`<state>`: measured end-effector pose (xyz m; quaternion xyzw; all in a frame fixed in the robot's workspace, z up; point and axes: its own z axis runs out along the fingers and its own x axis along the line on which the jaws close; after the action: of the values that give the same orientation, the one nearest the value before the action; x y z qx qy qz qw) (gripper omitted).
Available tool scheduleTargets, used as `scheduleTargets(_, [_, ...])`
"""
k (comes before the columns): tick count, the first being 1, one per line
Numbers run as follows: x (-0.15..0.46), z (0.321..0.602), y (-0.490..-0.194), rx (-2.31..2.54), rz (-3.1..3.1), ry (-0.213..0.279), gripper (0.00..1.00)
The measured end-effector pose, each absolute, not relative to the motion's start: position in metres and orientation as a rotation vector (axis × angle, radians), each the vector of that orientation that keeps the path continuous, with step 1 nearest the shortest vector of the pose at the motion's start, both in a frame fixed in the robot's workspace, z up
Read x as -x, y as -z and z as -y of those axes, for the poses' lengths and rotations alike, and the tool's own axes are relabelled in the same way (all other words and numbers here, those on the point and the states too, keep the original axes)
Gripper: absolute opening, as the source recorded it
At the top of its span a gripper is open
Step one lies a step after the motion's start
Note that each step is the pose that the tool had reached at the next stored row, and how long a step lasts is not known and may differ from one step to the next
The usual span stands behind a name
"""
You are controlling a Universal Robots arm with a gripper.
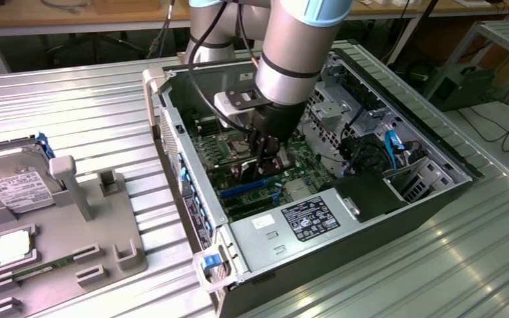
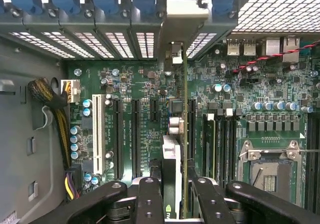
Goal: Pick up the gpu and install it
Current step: 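Insert the gpu into the slot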
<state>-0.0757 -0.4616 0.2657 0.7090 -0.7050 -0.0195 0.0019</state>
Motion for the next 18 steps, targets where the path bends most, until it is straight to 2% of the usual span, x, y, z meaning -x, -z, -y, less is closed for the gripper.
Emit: scheduleTargets(18, [0.0783,0.4616,-0.256,-2.223,2.21,0.064,0.28])
